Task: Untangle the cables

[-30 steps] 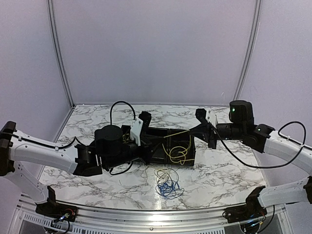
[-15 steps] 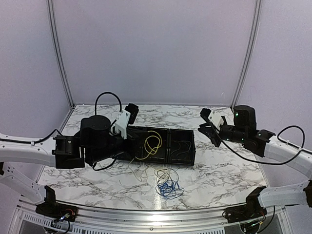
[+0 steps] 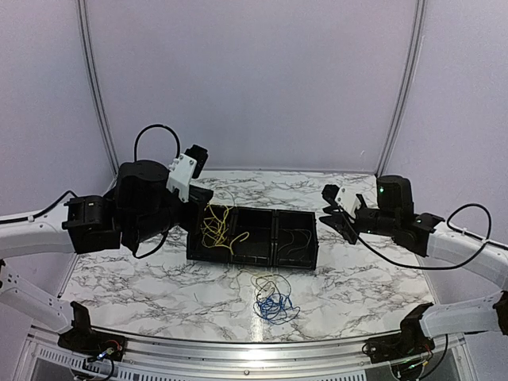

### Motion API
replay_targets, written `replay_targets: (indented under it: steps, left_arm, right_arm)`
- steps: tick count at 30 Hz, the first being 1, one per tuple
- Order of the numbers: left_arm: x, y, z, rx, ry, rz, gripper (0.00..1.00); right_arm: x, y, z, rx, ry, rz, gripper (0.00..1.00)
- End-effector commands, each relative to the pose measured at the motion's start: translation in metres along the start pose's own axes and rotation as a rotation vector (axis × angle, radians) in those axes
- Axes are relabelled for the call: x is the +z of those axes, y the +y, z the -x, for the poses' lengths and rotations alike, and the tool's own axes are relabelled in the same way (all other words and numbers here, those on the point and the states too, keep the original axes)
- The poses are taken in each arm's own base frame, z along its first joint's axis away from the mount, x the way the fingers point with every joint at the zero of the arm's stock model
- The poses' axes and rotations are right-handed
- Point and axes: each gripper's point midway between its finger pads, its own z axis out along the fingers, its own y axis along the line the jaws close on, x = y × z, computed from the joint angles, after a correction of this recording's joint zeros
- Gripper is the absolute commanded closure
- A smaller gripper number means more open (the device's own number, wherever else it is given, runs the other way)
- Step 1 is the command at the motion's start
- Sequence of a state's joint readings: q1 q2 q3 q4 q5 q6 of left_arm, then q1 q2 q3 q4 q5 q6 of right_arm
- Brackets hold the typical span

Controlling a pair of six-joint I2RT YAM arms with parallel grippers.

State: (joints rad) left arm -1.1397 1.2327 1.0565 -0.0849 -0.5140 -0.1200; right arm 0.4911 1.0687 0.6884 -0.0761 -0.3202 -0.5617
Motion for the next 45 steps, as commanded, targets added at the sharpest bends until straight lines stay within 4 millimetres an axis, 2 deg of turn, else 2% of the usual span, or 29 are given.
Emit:
replay_targets:
  steps: [1,7,11,21,29,37,45]
  left_arm:
    - [-0.003,0.039,0.012,0.028,0.004,0.079,1.0]
    - [0.009,0.079,0.011,0.086,0.033,0.178,1.0]
    - [0.021,0.093,0.005,0.097,0.062,0.197,1.0]
    - [0.076,0.094,-0.018,0.085,0.107,0.159,1.0]
    - [0.12,0.075,-0.056,0.008,0.167,0.077,1.0]
    - [0.145,0.07,-0.099,-0.051,0.244,0.077,1.0]
    - [0.147,0.103,-0.129,-0.112,0.322,0.203,1.0]
  right_arm:
    - [0.005,-0.005,-0.011,-0.023,0.052,-0.022,0.73]
    - [0.004,-0.008,-0.012,-0.038,0.057,-0.038,0.72]
    - [0.003,-0.009,-0.013,-0.044,0.063,-0.046,0.72]
    - [0.003,-0.008,-0.017,-0.059,0.073,-0.048,0.72]
    - [0.002,-0.008,-0.017,-0.066,0.071,-0.048,0.72]
    - [0.003,-0.004,-0.017,-0.067,0.072,-0.029,0.72]
    - [0.004,-0.001,-0.019,-0.071,0.071,-0.014,0.72]
